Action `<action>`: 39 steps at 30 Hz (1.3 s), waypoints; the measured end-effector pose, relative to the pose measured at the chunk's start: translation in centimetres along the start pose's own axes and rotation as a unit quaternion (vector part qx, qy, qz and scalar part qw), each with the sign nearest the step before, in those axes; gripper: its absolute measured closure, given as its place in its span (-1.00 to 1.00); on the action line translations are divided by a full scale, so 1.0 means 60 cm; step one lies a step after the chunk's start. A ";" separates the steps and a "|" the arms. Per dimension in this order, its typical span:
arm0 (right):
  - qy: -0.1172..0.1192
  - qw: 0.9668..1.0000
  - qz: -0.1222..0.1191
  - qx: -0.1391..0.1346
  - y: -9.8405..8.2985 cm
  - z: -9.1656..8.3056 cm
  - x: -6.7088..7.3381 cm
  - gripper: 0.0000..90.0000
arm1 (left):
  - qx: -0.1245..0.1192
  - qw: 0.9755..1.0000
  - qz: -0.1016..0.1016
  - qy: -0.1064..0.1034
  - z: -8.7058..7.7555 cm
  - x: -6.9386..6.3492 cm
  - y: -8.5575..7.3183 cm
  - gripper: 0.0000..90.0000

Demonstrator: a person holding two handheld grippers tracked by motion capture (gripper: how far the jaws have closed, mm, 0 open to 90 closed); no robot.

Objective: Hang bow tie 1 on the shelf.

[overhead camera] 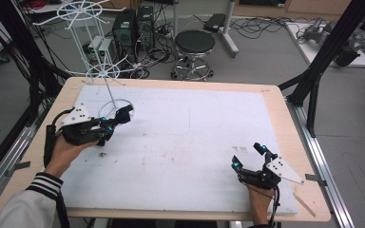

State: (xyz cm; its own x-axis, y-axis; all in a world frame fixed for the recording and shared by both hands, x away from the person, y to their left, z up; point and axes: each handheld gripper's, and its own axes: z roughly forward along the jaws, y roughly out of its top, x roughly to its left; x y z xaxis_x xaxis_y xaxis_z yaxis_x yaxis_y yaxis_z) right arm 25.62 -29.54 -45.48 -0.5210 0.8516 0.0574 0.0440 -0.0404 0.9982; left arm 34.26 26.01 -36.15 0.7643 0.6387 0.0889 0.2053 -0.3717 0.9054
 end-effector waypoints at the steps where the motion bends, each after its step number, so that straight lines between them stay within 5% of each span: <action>1: 0.000 1.000 0.000 0.000 0.000 0.000 0.000 -0.92 | -0.004 1.000 -0.004 0.004 -0.002 0.001 -0.001 0.71; 21: -0.001 1.000 -0.001 -0.001 0.000 0.001 0.000 -0.92 | -0.041 0.996 -0.048 0.064 -0.072 0.041 -0.030 0.71; 39: -0.001 1.000 -0.001 0.000 0.000 0.000 0.000 -0.92 | -0.059 0.989 -0.068 0.120 -0.134 0.069 -0.045 0.71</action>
State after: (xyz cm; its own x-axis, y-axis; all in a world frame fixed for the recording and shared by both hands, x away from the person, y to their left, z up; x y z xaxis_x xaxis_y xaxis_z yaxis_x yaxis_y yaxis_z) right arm 25.61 -29.54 -45.48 -0.5200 0.8523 0.0558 0.0436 -0.0388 0.9983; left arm 31.92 35.09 -34.90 0.5651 0.8237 0.0465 0.2130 -0.2002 0.9563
